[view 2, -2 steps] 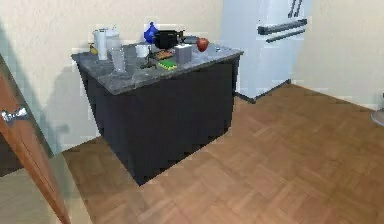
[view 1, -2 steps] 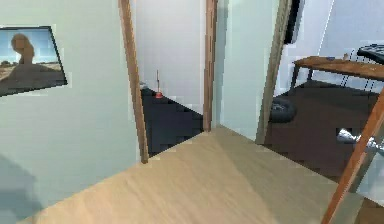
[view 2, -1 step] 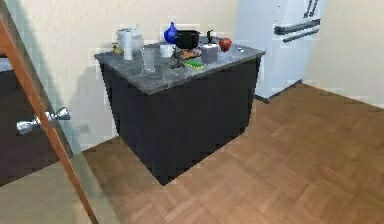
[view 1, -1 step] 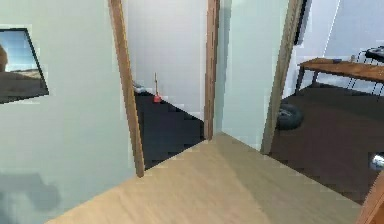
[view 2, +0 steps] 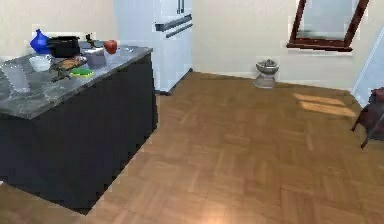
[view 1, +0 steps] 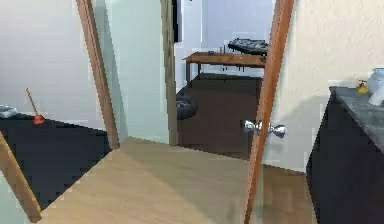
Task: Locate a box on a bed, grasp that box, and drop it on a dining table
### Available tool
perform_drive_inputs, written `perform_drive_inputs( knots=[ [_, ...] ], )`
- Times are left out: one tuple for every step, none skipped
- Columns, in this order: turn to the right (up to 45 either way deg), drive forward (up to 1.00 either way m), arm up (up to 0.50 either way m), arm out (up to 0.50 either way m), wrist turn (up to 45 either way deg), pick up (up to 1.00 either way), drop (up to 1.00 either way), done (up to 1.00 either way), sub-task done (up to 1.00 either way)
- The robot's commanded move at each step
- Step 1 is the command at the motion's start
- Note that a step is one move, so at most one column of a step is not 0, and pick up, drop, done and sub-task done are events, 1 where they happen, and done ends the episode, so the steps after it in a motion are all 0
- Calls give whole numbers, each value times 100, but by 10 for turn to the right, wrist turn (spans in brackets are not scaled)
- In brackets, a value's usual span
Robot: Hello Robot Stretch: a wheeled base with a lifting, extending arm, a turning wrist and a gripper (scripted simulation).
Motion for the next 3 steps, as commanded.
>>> perform_drive_inputs(
  knots=[
    [0,100,0,0,0,0,0,0,0],
    [30,0,0,0,0,0,0,0,0],
    [-450,0,0,0,0,0,0,0,0]
  ],
)
